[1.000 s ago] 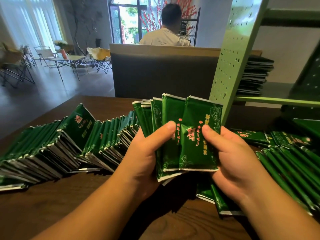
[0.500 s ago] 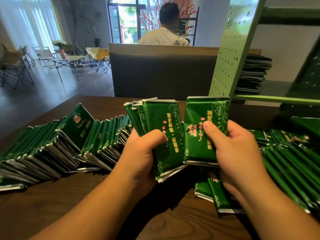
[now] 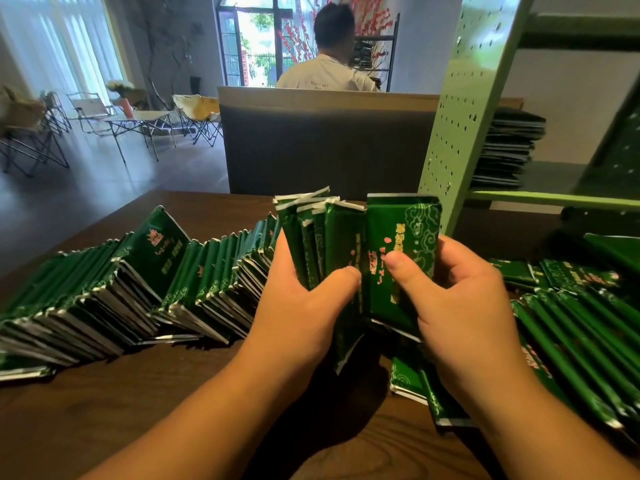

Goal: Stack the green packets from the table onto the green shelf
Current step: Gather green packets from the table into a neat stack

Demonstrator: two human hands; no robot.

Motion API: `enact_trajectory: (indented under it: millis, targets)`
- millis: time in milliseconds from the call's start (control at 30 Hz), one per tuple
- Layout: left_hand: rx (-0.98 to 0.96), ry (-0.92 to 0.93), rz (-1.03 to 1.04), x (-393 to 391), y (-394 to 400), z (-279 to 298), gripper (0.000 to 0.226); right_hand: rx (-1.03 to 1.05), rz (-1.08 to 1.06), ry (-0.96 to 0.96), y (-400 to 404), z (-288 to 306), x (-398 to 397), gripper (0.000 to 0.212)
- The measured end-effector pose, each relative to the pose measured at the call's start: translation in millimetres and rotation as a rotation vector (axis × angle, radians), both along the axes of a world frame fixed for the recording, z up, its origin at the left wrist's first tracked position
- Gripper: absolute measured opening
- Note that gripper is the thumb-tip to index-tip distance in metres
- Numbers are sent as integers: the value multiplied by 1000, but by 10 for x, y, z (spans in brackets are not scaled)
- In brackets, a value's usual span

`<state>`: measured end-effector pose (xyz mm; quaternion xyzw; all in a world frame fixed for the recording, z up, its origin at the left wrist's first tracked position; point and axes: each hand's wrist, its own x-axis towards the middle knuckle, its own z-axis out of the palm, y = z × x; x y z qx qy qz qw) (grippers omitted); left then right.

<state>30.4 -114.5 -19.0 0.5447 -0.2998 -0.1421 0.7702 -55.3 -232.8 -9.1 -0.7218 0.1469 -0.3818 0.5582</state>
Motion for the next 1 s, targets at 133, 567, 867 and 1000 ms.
enact_trajectory:
  millis: [133, 567, 867, 1000]
  targets:
    - [-22, 63, -36, 1, -12, -10, 47, 99, 166, -34, 8, 15, -18, 31]
    - [-107, 281, -77, 41, 21, -4, 59, -340, -172, 224, -154, -22, 4, 28]
    - [-97, 394, -44, 31, 36, 43, 56, -846, -255, 933, -155, 34, -6, 49]
    - [-91, 409, -51, 51, 39, 27, 47, -911, -229, 1088, -185, 45, 1, 54]
